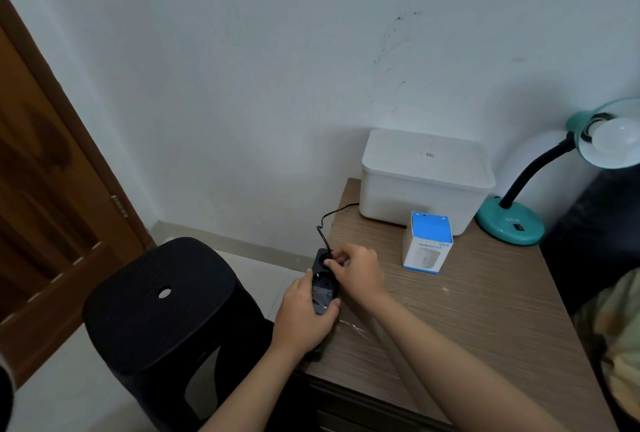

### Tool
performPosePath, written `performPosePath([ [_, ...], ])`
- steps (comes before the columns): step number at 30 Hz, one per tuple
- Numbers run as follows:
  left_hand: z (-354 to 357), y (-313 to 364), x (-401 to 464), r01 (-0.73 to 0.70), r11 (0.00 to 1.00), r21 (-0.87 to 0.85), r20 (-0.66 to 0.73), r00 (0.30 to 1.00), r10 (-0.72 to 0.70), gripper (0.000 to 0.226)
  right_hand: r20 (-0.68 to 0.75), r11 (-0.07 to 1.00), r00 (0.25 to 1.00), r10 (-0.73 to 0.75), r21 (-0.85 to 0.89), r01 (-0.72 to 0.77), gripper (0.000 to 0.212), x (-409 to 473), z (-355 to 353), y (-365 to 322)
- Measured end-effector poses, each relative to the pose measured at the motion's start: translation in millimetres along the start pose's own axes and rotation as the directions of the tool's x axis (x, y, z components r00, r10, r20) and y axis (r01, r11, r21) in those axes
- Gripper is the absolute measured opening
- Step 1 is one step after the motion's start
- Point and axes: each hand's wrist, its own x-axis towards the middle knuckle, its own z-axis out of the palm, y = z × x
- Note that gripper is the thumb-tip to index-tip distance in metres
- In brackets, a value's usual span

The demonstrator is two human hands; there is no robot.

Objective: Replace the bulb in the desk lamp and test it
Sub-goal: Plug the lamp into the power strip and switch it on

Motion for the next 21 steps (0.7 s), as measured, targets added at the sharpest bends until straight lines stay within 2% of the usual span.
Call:
performPosePath([
  [5,-2,1,-1,0.015,1.0,0.005,0.016,1.0,-0.015,0.071,0.089,0.997,0.996,0.009,-0.073,-0.003,0.015,10,-4,-5],
  [10,-5,3,0,0.037,0.999,0.038,0.073,0.997,-0.04,0.076,0.075,0.982,0.995,-0.068,-0.17,0.08,0.021,5,-1,-1],
  [13,-10,8,0,0.047,0.991,0.126,0.121,0.991,-0.063,0.079,0.077,0.993,0.994,-0.071,-0.091,0.078,0.029,-1,-6,11],
  [15,-14,15,1,0.049,0.968,0.248,0.147,0.985,-0.087,0.079,0.034,0.997,0.996,-0.082,-0.003,0.082,0.032,-12,-16,20],
  [18,-11,32,-7,0.043,0.931,0.363,0.089,0.993,-0.081,0.075,-0.019,0.982,0.982,-0.189,-0.01,0.189,0.026,-41,-43,38],
  [21,14,56,-24,-0.048,0.956,0.289,0.012,0.999,0.047,0.067,-0.02,0.953,0.956,-0.292,-0.085,0.29,0.019,-73,-79,70],
])
